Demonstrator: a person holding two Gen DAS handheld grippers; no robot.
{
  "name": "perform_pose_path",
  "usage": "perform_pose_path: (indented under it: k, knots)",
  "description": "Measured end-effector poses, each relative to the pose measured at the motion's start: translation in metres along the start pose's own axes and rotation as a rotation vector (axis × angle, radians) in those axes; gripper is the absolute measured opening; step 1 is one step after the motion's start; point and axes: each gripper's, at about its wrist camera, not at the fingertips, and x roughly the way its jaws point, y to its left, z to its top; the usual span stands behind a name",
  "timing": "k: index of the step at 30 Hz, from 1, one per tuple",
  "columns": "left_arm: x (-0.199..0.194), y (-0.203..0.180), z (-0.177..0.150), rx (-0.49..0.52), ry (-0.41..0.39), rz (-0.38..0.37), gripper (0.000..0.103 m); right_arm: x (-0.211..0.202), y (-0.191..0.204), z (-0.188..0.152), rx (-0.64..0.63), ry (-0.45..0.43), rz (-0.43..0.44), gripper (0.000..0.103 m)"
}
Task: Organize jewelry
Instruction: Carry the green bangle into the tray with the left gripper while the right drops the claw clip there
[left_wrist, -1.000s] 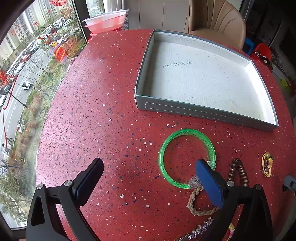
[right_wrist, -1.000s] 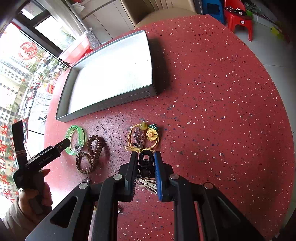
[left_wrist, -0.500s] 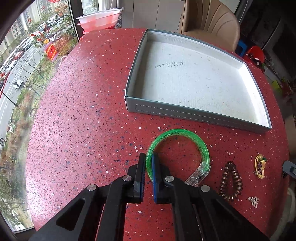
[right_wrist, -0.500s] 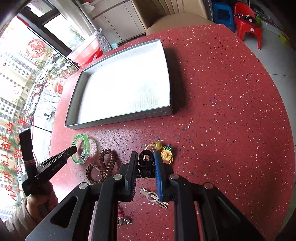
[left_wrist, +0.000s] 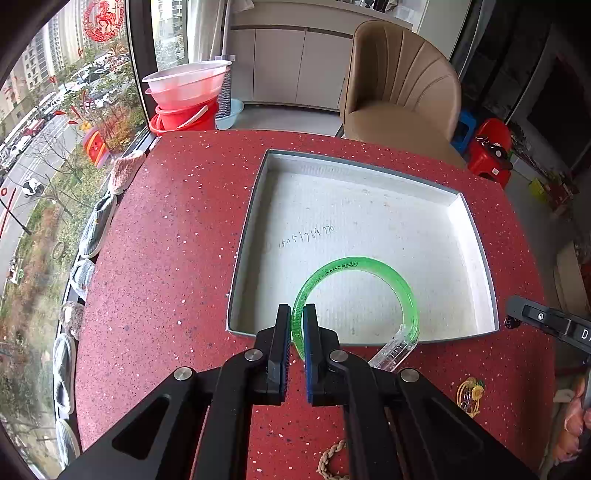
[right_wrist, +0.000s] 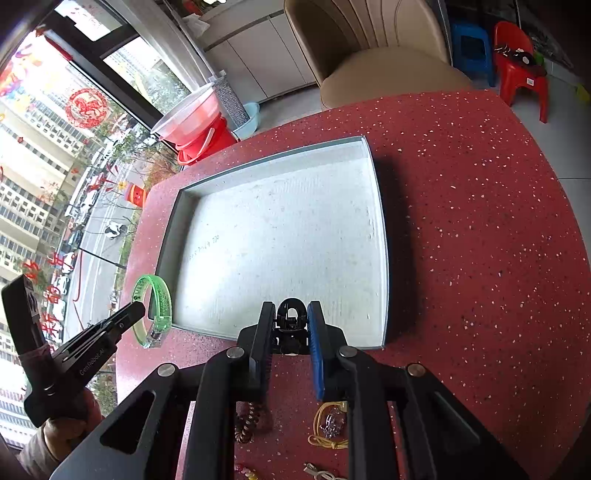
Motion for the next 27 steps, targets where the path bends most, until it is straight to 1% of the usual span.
perform_pose_path:
  k: [5, 10, 18, 23, 26, 27]
  knots:
    - [0.021, -0.012, 0.020, 0.007, 0.010, 0.019, 0.024, 0.022, 0.001, 0.028, -0.020, 0.008, -0.005, 0.019]
    - [0.050, -0.023, 0.034, 0.042, 0.034, 0.062, 0.024, 0.048, 0.001, 0.052, -0.039, 0.032, -0.018, 0.019]
    - [0.086, -0.028, 0.045, 0.057, 0.078, 0.124, 0.024, 0.081, -0.005, 0.061, -0.058, 0.094, -0.064, 0.019]
    - [0.093, -0.032, 0.046, 0.090, 0.080, 0.162, 0.024, 0.095, -0.013, 0.058, -0.039, 0.133, -0.083, 0.019]
    - [0.095, -0.035, 0.046, 0.110, 0.079, 0.184, 0.024, 0.094, -0.014, 0.059, -0.045, 0.121, -0.093, 0.020]
    - [0.095, -0.037, 0.046, 0.115, 0.076, 0.194, 0.024, 0.095, -0.014, 0.060, -0.048, 0.121, -0.090, 0.024]
